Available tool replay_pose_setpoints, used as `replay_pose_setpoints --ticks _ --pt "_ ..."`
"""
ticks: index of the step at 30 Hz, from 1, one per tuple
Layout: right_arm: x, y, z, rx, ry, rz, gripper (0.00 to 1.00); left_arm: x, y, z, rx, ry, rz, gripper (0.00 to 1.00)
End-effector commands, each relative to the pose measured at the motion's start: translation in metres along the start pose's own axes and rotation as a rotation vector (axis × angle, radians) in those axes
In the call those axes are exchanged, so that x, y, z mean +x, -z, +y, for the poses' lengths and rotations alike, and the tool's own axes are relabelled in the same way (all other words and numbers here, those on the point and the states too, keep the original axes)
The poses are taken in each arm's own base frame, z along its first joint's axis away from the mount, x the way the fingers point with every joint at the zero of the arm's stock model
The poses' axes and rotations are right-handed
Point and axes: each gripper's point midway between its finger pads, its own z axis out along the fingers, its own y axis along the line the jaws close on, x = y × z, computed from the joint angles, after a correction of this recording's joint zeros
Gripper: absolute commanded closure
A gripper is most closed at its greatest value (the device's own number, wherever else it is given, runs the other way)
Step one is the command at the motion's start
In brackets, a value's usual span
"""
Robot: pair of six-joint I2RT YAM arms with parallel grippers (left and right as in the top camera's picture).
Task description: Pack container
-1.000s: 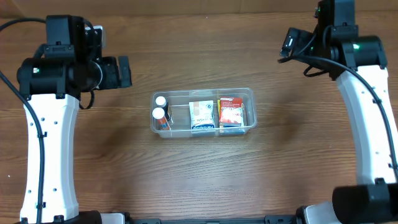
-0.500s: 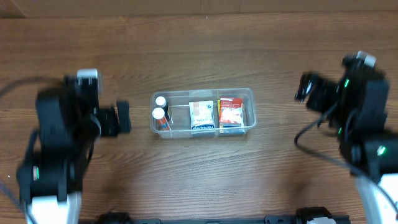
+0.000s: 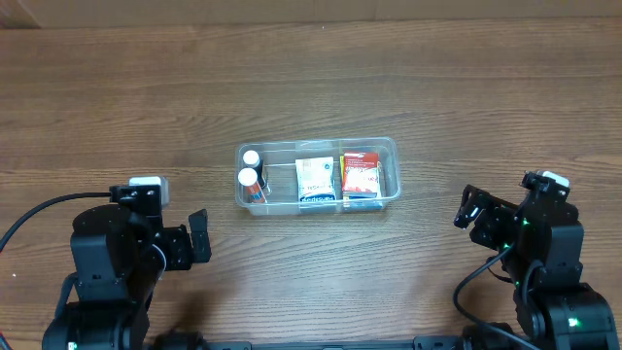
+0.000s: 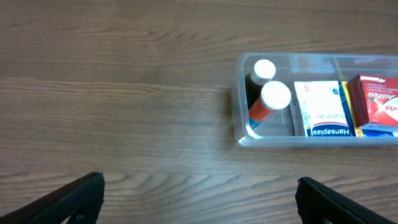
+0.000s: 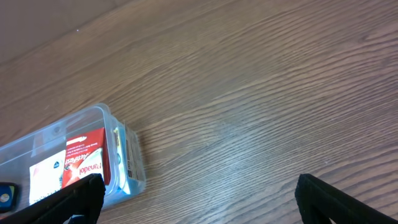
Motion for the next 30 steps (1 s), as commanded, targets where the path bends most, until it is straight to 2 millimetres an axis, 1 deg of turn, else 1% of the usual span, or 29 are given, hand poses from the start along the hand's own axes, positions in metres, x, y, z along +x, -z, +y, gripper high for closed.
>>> replay_pose_setpoints --ticks 1,14,19,22,26,30 --pt "-0.001 -0.001 0.000 0.002 -0.001 -0.003 0.00 0.002 -0.002 0.001 -0.001 0.011 0.011 0.00" --pt "-0.001 -0.001 0.000 0.002 -0.001 -0.003 0.00 0.003 -0.003 0.001 -0.001 0.011 0.015 0.00" --pt "0.002 0.008 -0.002 -0.004 0.001 -0.017 0.00 0.003 -0.003 0.001 -0.001 0.011 0.015 0.00" --pt "-0.002 0.014 0.001 -0.038 -0.001 -0.067 0.00 0.003 -0.003 0.001 -0.001 0.011 0.015 0.00" --pt "-0.004 0.017 0.014 -0.155 0.102 -0.189 0.00 0.003 -0.003 0.001 -0.001 0.011 0.015 0.00" --pt "0.011 0.010 0.022 -0.271 0.139 -0.304 0.00 0.003 -0.003 0.001 -0.001 0.011 0.015 0.00"
